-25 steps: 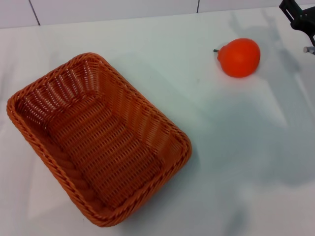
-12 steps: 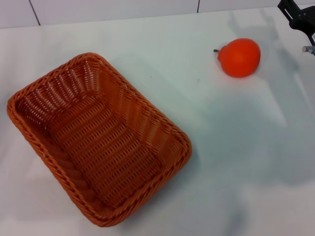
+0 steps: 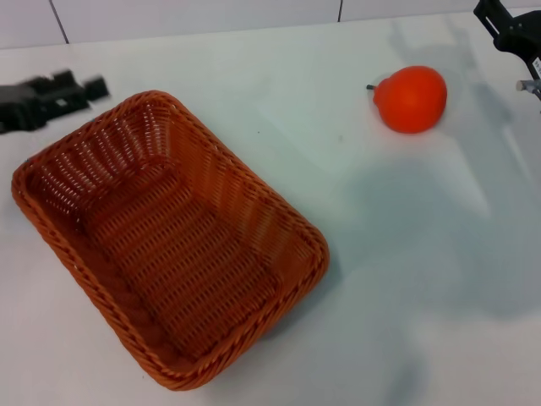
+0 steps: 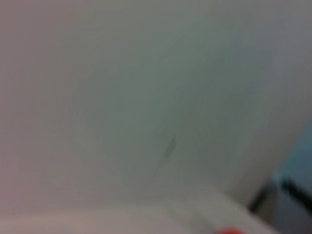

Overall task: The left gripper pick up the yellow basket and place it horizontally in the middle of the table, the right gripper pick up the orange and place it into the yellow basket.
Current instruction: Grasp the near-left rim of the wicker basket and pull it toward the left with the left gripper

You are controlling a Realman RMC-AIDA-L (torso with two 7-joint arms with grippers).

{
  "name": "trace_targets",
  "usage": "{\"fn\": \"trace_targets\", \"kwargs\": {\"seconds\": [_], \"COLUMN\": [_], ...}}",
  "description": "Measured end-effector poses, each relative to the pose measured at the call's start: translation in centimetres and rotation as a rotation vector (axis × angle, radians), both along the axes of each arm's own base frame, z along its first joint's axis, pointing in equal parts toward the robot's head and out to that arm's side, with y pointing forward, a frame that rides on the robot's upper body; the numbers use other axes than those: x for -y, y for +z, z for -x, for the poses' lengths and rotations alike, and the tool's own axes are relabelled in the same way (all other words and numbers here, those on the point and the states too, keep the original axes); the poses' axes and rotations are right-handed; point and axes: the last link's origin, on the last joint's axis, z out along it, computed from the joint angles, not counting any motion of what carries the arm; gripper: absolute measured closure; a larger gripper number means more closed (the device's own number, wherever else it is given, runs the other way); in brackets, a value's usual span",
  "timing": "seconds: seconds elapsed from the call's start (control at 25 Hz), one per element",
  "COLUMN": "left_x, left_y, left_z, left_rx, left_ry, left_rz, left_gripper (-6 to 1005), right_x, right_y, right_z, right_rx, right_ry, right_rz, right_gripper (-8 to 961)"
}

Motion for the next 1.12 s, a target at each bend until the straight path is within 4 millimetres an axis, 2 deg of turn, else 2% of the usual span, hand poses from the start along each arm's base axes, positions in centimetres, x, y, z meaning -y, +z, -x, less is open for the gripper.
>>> {"fn": "trace_targets", "kwargs": {"seconds": [0.16,0.48,1.12], "left_x": [-0.9,-2.5,-4.4], "left_y": [0.0,1.2,-0.1], "left_z": [-1.1,-2.6,-3.7], "left_rx": [-0.143,-0.365,-0.690], "left_ry": [-0.035,-0.071,-0.097], "left_rz": [0.093,0.087,0.115], "left_gripper": [124,123,123], "right_x": [0.0,0.0,0.1], "right_y": [-0.3,-0.6,-0.9], "right_z": [0.0,-0.1,0.0], "right_rx": [0.004,0.010,0.013], "right_ry": [-0.002,-0.011,-0.007], "right_rz": [0.013,0.030,0.043], "right_gripper": [14,13,18]}}
